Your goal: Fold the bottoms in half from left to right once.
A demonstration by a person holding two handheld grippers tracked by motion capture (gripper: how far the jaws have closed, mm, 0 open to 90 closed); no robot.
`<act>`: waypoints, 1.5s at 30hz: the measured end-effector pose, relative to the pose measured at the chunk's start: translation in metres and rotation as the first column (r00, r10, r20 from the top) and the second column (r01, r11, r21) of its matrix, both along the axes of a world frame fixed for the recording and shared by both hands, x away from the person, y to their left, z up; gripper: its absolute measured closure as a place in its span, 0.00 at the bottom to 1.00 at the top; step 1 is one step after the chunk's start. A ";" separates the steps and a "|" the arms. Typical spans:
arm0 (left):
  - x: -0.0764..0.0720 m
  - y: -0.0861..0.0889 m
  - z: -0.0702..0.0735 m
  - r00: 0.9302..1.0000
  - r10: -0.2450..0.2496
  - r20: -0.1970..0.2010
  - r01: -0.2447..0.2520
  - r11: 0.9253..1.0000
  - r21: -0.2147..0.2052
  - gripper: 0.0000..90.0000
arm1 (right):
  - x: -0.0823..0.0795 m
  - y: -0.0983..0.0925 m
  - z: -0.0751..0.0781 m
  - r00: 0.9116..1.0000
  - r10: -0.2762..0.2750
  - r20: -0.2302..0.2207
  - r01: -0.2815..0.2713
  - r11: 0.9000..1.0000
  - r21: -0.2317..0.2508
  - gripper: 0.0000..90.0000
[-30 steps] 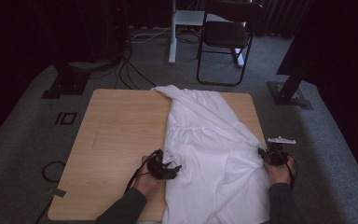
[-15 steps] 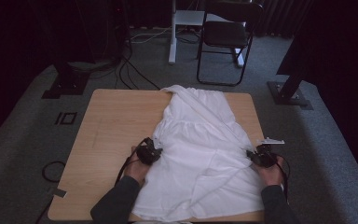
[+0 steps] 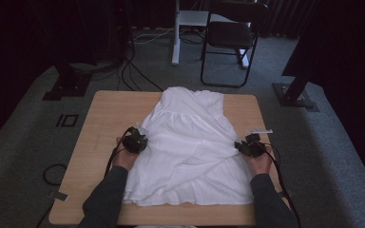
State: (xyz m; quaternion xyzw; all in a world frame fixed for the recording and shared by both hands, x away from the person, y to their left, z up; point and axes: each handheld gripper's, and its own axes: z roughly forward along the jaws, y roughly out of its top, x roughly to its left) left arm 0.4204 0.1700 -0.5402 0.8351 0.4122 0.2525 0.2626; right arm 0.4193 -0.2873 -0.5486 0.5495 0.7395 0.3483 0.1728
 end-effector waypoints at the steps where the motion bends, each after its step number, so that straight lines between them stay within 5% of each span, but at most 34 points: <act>1: -0.007 0.002 0.001 1.000 -0.016 0.010 0.016 1.000 -0.016 0.77 | -0.003 -0.007 0.000 1.000 -0.024 0.001 0.024 1.000 -0.002 0.72; 7: -0.046 0.025 0.011 0.999 -0.004 0.042 0.008 0.995 -0.097 0.64 | -0.028 -0.047 0.008 0.993 -0.116 0.029 0.114 0.992 0.059 0.59; 9: -0.057 0.034 0.014 0.998 0.021 0.054 -0.013 0.991 -0.134 0.61 | -0.036 -0.057 0.016 0.987 -0.146 0.059 0.138 0.982 0.130 0.56; 11: -0.068 0.041 0.016 0.998 0.028 0.063 -0.017 0.985 -0.173 0.59 | -0.041 -0.061 0.024 0.985 -0.152 0.088 0.134 0.975 0.177 0.52; 14: -0.077 0.043 0.016 0.997 0.031 0.073 -0.019 0.985 -0.170 0.56 | -0.045 -0.063 0.035 0.981 -0.153 0.123 0.122 0.966 0.226 0.48; 20: -0.080 0.042 0.009 0.997 0.029 0.066 -0.018 0.986 -0.166 0.55 | -0.047 -0.051 0.046 0.985 -0.070 0.158 0.046 0.988 0.149 0.34; 24: -0.081 0.035 0.006 0.998 0.012 0.064 -0.002 0.988 -0.156 0.55 | -0.048 -0.034 0.046 0.987 0.014 0.159 -0.031 0.994 0.103 0.39; 28: -0.084 0.030 0.004 0.998 -0.004 0.059 0.013 0.988 -0.152 0.55 | -0.044 0.001 0.033 0.986 0.129 0.101 -0.133 0.991 0.029 0.40; 35: -0.092 0.025 -0.001 0.998 -0.026 0.051 0.034 0.988 -0.150 0.54 | -0.030 0.041 0.009 0.977 0.208 0.037 -0.206 0.977 -0.044 0.40; 37: -0.094 0.022 -0.003 0.998 -0.034 0.048 0.041 0.988 -0.147 0.54 | -0.024 0.047 0.003 0.977 0.213 -0.008 -0.213 0.975 -0.068 0.52; 40: -0.099 0.018 -0.004 0.997 -0.050 0.055 0.057 0.989 -0.137 0.54 | -0.031 0.050 0.003 0.959 0.282 -0.035 -0.284 0.954 -0.094 0.92; 45: -0.105 0.016 -0.003 0.997 -0.062 0.055 0.069 0.988 -0.136 0.53 | -0.057 0.027 0.023 0.964 0.264 0.034 -0.261 0.962 -0.077 0.99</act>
